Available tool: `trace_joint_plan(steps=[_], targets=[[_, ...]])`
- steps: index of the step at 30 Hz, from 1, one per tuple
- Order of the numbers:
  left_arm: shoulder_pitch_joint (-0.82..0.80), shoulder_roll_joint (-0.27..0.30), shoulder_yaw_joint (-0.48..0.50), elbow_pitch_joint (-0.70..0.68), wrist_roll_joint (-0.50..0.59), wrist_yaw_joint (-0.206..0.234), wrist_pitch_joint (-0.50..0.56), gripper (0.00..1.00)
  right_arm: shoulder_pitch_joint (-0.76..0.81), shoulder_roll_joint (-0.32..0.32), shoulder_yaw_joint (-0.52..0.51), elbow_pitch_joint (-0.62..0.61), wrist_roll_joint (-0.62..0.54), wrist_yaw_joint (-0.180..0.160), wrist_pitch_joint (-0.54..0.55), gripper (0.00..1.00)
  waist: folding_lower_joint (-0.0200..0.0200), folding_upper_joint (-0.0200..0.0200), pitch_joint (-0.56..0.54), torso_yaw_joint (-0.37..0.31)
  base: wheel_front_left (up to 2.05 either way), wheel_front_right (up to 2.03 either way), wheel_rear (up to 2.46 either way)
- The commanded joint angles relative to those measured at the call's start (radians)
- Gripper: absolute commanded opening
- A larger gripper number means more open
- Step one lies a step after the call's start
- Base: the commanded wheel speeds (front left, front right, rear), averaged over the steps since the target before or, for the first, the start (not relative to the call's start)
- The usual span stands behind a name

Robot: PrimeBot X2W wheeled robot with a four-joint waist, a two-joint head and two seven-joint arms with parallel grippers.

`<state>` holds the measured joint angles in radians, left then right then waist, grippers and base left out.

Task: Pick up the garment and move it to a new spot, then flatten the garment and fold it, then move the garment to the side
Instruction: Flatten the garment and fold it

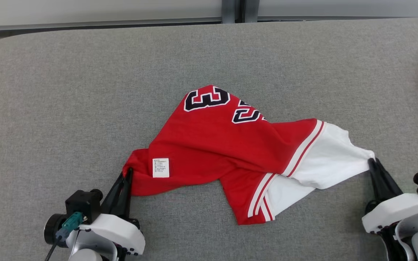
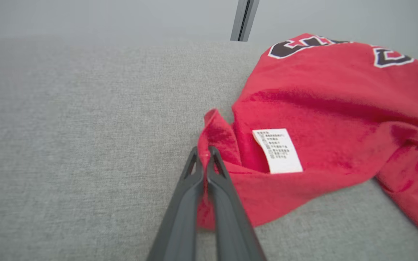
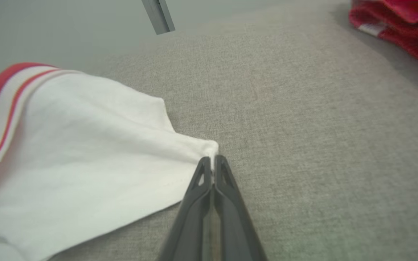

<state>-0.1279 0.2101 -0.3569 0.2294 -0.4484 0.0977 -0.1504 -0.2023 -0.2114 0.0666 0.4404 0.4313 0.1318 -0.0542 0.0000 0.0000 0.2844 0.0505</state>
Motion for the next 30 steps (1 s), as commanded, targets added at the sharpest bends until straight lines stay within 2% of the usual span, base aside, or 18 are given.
trace_joint_plan(steps=[1, 8, 15, 23, 26, 30], targets=[[-0.016, 0.011, 0.009, -0.009, 0.007, 0.005, -0.004, 0.00, 0.005, -0.016, -0.012, -0.013, 0.003, -0.002, -0.016, 0.00, 0.0000, 0.0000, -0.003, -0.002, 0.00, 0.00, 0.00], [-0.049, 0.053, 0.035, -0.183, 0.043, 0.043, -0.015, 0.00, -0.019, -0.039, -0.063, -0.227, -0.034, -0.002, -0.073, 0.00, 0.0000, 0.0000, -0.034, -0.027, 0.00, 0.00, 0.00], [-0.148, 0.083, 0.068, -0.391, 0.079, 0.069, -0.014, 0.00, -0.075, -0.060, -0.127, -0.525, -0.098, -0.002, -0.027, 0.00, 0.0000, 0.0000, -0.075, -0.039, 0.00, 0.00, 0.00], [-0.361, 0.115, 0.079, -0.553, 0.116, 0.041, 0.028, 0.00, -0.261, -0.068, -0.181, -0.821, -0.139, -0.002, 0.040, 0.00, 0.0000, 0.0000, -0.100, -0.042, 0.00, 0.00, 0.00], [-0.445, 0.119, 0.083, -0.584, 0.122, 0.029, 0.057, 0.00, -0.345, -0.072, -0.185, -0.886, -0.143, -0.002, 0.073, 0.00, 0.0000, 0.0000, -0.110, -0.042, 0.00, 0.00, 0.00], [-0.518, 0.125, 0.091, -0.592, 0.109, 0.022, 0.090, 0.00, -0.427, -0.084, -0.180, -0.907, -0.133, -0.002, 0.120, 0.00, 0.0000, 0.0000, -0.115, -0.044, 0.00, 0.00, 0.00]])
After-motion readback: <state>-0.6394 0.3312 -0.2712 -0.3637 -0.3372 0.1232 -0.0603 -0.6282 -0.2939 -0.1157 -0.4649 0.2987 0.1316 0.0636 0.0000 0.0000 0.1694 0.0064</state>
